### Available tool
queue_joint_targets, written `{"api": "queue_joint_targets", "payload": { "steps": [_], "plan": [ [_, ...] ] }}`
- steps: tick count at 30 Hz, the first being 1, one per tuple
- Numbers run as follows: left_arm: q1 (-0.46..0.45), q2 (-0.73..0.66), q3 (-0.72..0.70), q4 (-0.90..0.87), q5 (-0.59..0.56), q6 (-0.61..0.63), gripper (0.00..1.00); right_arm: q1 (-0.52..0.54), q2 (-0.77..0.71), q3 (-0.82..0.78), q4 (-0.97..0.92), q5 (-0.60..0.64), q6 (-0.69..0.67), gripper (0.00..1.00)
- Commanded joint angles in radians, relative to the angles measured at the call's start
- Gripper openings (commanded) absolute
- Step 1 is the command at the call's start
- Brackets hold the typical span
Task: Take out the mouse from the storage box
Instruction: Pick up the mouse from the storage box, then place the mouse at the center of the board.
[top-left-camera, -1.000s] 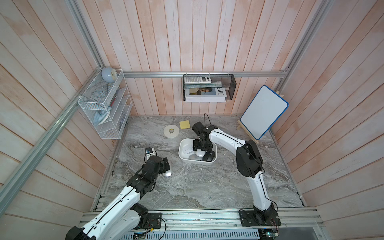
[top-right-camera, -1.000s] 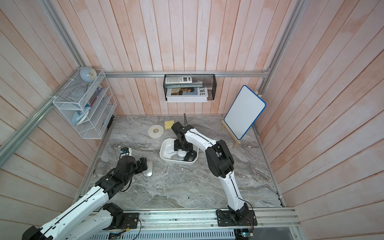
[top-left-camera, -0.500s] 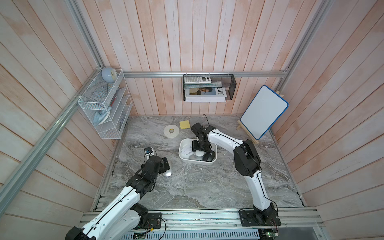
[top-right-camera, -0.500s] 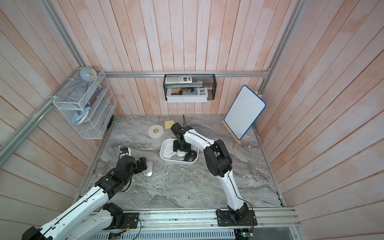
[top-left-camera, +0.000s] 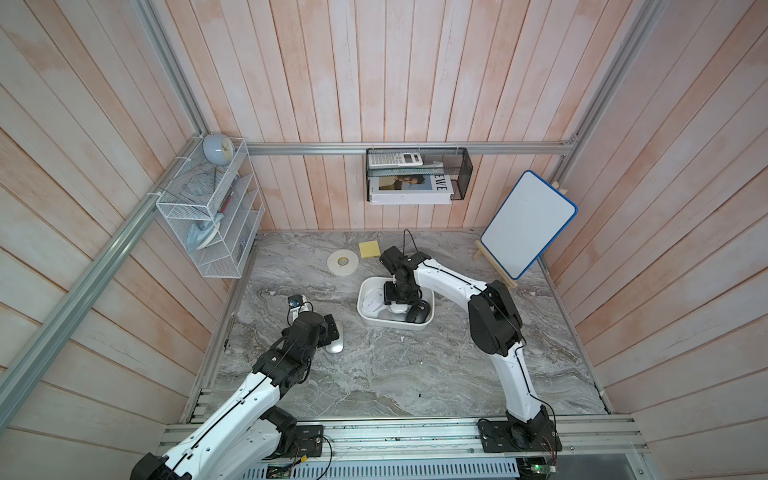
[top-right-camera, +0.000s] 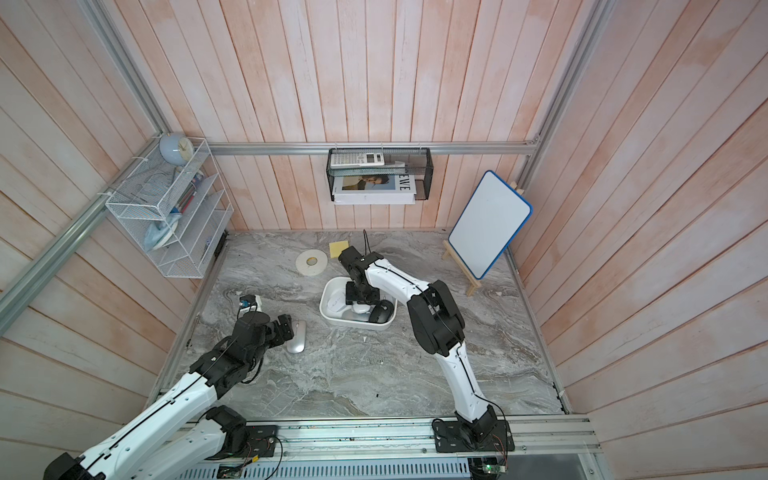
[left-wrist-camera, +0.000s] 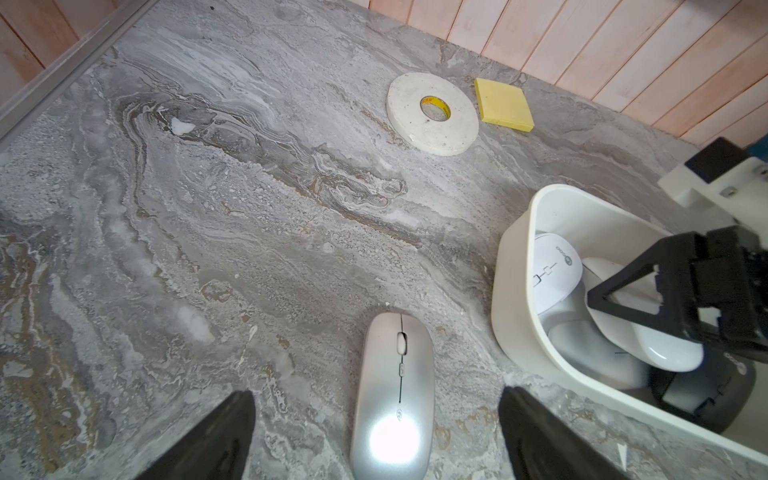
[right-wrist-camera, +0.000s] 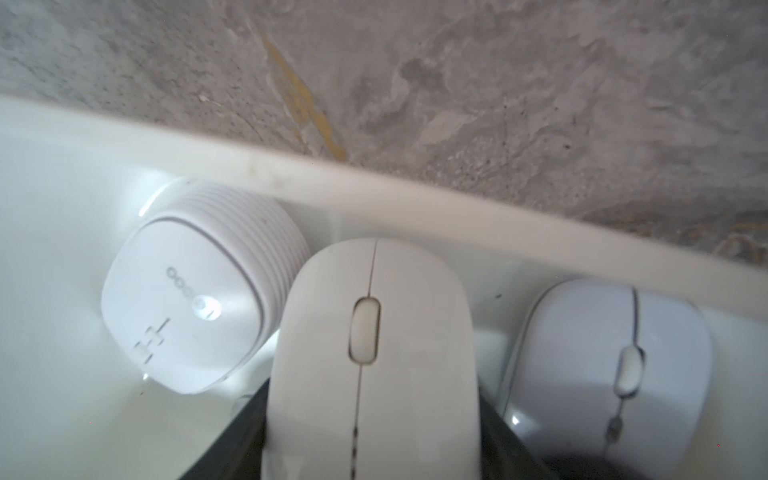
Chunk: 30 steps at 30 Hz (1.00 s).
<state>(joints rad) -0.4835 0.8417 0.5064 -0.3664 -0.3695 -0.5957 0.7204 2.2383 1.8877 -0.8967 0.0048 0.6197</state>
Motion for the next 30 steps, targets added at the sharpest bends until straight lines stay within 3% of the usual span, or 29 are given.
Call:
{"api": "queue_joint_targets", "payload": {
  "steps": [1,10,19,30],
  "plan": [
    [-0.003,-0.014,-0.012,0.011,-0.016,-0.003,0.97,0.016,-0.084,-0.009,-0.032,0.039,-0.012,0.54],
    [-0.003,-0.058,-0.011,-0.019,-0.031,-0.003,0.97,0.082,-0.196,-0.035,-0.033,0.077,-0.005,0.54],
    [-0.001,-0.218,-0.025,-0.103,-0.138,-0.034,0.98,0.169,-0.321,-0.193,0.081,0.049,0.064,0.53],
    [-0.002,-0.341,-0.037,-0.186,-0.258,-0.079,1.00,0.317,-0.318,-0.325,0.269,0.015,0.156,0.52]
  ]
}}
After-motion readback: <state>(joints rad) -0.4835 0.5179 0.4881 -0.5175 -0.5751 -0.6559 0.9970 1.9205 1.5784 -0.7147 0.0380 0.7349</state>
